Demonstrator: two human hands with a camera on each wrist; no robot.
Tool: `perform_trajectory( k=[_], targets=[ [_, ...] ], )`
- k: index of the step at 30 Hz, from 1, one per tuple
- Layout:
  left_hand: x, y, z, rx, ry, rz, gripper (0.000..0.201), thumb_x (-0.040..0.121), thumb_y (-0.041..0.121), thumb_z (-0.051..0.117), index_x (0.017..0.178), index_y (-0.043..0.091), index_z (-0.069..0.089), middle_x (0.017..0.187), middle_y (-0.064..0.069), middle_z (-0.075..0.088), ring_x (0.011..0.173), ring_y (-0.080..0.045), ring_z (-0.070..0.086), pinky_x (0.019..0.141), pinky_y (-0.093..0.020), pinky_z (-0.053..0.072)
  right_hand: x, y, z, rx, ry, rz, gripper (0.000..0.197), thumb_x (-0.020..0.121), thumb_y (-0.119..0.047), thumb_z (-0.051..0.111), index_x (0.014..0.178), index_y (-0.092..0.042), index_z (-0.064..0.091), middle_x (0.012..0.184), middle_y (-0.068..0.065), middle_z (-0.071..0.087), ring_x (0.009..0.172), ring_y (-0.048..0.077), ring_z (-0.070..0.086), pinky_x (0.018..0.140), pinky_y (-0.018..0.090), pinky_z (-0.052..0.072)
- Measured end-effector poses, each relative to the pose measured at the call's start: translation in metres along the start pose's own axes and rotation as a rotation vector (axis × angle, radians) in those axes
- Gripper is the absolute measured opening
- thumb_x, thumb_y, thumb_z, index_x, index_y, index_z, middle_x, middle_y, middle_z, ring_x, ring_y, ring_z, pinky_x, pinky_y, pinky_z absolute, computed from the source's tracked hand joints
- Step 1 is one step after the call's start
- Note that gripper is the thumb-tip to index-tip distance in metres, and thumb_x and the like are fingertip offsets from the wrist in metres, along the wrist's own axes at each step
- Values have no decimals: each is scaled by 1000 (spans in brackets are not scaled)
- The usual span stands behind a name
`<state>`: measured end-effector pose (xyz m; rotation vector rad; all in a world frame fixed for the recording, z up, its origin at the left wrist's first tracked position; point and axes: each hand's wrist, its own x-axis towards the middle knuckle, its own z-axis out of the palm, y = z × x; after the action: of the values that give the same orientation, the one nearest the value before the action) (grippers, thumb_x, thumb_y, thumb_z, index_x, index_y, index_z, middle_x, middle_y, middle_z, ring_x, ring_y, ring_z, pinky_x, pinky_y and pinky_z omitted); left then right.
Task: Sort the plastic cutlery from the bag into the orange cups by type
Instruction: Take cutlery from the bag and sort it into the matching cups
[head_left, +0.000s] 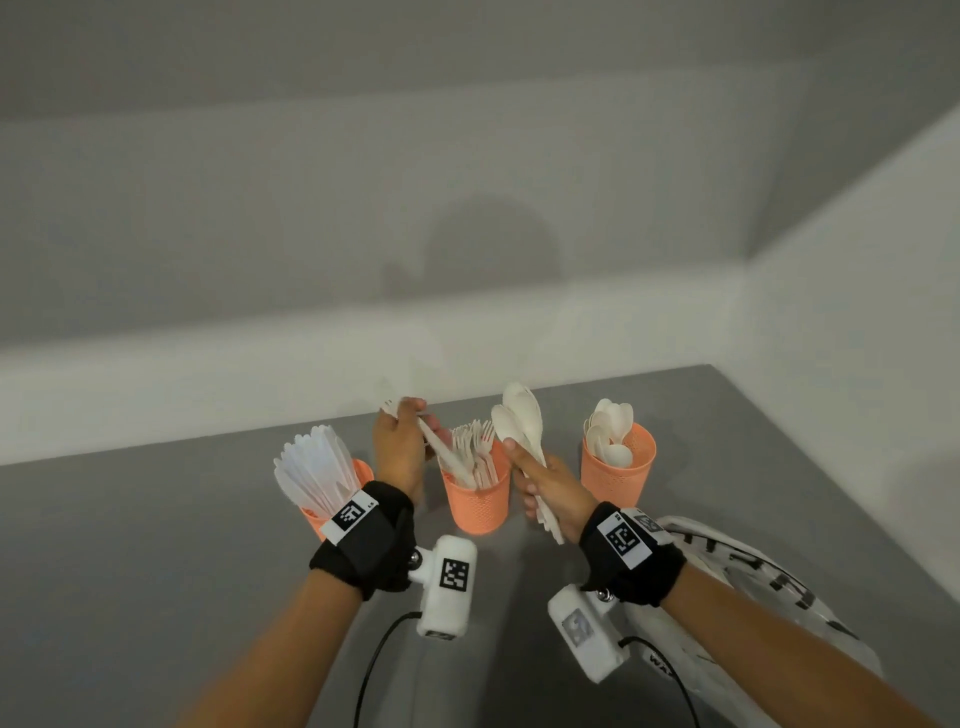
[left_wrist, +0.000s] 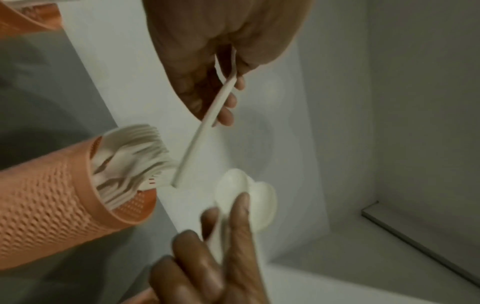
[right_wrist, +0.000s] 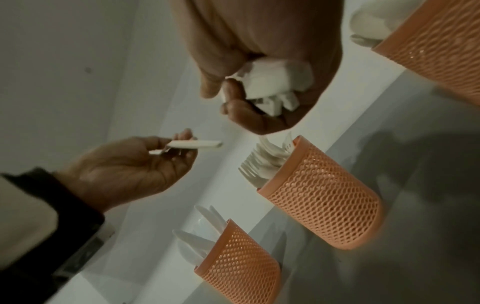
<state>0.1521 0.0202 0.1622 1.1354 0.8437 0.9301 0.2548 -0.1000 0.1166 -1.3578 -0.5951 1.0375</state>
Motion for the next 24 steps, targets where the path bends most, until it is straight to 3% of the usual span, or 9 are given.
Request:
perform_trajectory(
  k=[3,7,11,14,16,18,20,22,24],
  targets=[
    [-10,-5,-1,158,-174,11,23,95,23,47,74,17,49,49,6,44,30,1,38,36,-13,32,1,-4,4,46,-129,92,40,93,-34,51,57,-18,43,37,-10,32,29,2,27,33,14,27],
    [-24,-19,7,216,-483,-127,29,82,36,65,81,9,57,55,1,58,41,-6,48,38,-14,36,-1,-7,14,24,-353,209,46,96,-26,42,51,-21,39,35,-10,30,26,2,23,31,14,22],
    [-23,-22,18,293,-360,-124,32,76,23,65,90,-6,61,77,-21,62,55,-20,59,52,-23,50,-6,-9,14,-34,-392,268,41,95,-22,41,54,-20,46,38,-9,35,32,3,31,39,15,30],
    [-21,-23,26,376,-213,5,34,76,18,64,99,-6,58,90,-25,66,75,-31,65,68,-36,53,-6,-7,19,-187,-172,51,19,93,-10,49,75,-15,50,52,1,45,41,7,46,47,20,43],
    [-19,-23,29,350,-171,38,30,81,16,65,104,0,55,92,-18,65,84,-30,65,67,-33,54,-3,-3,21,-193,-83,-59,16,96,-11,47,81,-17,47,56,2,43,38,3,44,44,20,40],
    [-20,-19,30,316,-244,7,40,82,32,67,108,4,54,93,-14,65,77,-22,65,58,-23,51,1,1,17,-62,-90,-22,21,99,-24,40,80,-18,47,49,-4,38,32,2,34,37,19,30],
    [-20,-15,29,272,-290,-29,37,86,45,57,96,10,57,75,-8,61,53,-10,57,45,-16,43,3,0,7,201,-181,132,41,98,-38,32,71,-18,55,39,-9,34,26,2,27,29,14,22],
    [-17,-13,25,202,-239,-107,34,90,48,48,83,15,55,57,1,47,33,-2,37,34,-13,30,4,-3,-1,393,-284,224,57,95,-48,27,59,-20,60,34,-10,33,23,3,26,27,12,20],
    [-15,-14,20,161,-214,-162,29,90,40,50,78,14,55,55,4,45,30,-1,29,32,-13,25,5,-5,-4,458,-334,234,55,94,-52,28,64,-17,58,35,-9,33,23,3,27,26,12,21]
  ],
)
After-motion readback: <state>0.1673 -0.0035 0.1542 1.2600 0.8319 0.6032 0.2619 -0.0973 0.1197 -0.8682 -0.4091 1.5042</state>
